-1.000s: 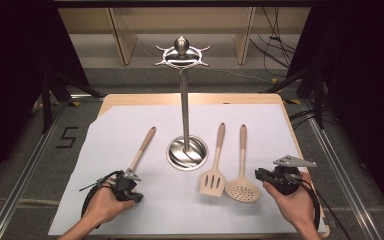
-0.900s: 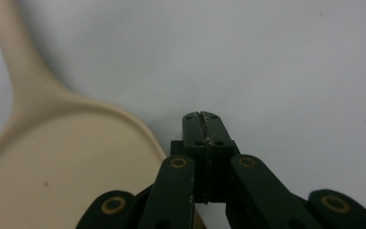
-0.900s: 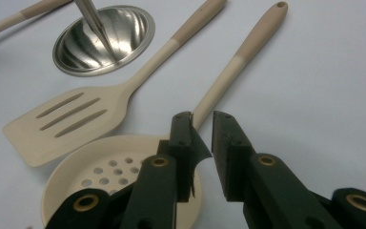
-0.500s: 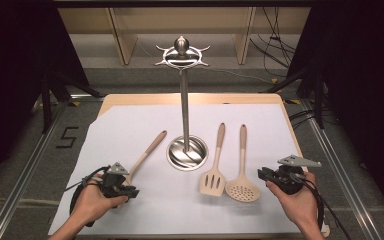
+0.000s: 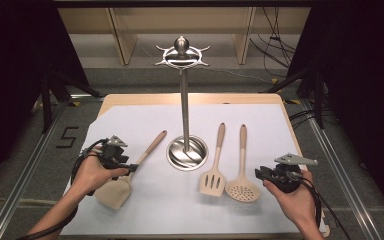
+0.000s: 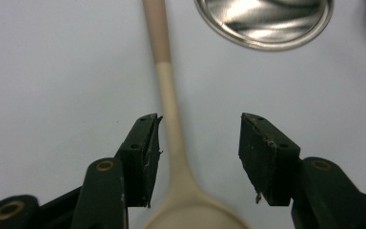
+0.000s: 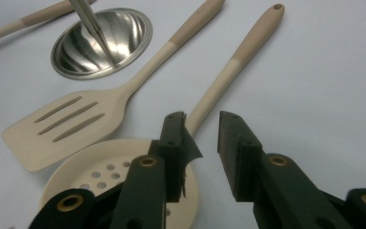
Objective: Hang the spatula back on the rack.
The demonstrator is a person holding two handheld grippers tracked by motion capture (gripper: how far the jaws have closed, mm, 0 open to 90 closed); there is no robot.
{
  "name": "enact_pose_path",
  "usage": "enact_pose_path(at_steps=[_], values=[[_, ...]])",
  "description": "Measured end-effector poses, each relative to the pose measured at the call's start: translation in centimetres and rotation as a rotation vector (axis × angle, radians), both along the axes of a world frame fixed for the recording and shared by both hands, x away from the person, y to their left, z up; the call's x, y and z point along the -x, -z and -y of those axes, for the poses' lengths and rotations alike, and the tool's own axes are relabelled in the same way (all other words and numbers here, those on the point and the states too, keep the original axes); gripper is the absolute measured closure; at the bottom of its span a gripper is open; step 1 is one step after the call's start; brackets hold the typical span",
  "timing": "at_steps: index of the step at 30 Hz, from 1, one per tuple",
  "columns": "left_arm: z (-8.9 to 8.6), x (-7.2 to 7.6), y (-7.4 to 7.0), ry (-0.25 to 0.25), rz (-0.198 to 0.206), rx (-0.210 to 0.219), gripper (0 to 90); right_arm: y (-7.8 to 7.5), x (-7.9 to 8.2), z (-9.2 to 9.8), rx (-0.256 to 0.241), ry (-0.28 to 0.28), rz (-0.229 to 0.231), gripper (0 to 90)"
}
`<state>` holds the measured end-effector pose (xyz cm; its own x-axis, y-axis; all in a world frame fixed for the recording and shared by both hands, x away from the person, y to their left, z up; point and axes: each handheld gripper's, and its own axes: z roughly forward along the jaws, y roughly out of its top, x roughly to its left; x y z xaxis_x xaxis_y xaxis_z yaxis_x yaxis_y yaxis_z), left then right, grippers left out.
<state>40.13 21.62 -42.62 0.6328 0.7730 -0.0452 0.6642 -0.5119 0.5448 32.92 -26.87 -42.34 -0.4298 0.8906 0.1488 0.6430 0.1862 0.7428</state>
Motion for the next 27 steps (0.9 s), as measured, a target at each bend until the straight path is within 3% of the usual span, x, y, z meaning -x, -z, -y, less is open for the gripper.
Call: enact_pose_path(at_steps=[5,7,9,11,12,16,19,20,22,23,27], values=[[0.7,-1.7,0.7,-0.001,-0.053,-0.055,48.6,0.0,-0.1,0.3,-0.006,0.009,-0.01,72.2],[1.1,-2.8,1.0,0.006,-0.09,-0.084,50.4,-0.2,-0.1,0.7,0.022,0.002,-0.006,72.2],[1.2,-3.1,1.2,0.005,-0.103,-0.084,51.2,0.0,-0.2,0.7,0.025,-0.013,0.001,72.2],[1.4,-3.7,1.4,0.005,-0.119,-0.1,53.0,-0.2,0.1,0.6,0.001,0.005,-0.023,72.2],[1.5,-4.3,1.6,0.002,-0.142,-0.118,53.2,-0.3,0.2,0.7,0.016,0.009,-0.017,72.2],[2.1,-4.8,2.2,-0.004,-0.16,-0.139,55.5,-0.1,0.4,0.4,0.008,0.008,-0.027,71.9],[2.3,-5.6,2.5,0.024,-0.181,-0.175,57.0,-0.1,0.4,0.3,0.024,0.01,-0.036,71.9],[2.3,-5.8,2.6,0.023,-0.171,-0.186,59.0,-0.1,0.3,0.2,0.004,-0.004,-0.032,71.8],[2.6,-6.2,2.7,0.018,-0.189,-0.173,60.6,-0.1,0.3,0.2,0.002,-0.006,-0.029,71.7],[2.8,-6.5,2.9,0.011,-0.218,-0.16,61.6,0.0,0.2,0.2,0.001,-0.008,-0.03,71.6],[2.9,-6.9,3.0,0.002,-0.223,-0.17,64.4,0.0,0.3,0.2,0.021,-0.004,-0.044,71.4]])
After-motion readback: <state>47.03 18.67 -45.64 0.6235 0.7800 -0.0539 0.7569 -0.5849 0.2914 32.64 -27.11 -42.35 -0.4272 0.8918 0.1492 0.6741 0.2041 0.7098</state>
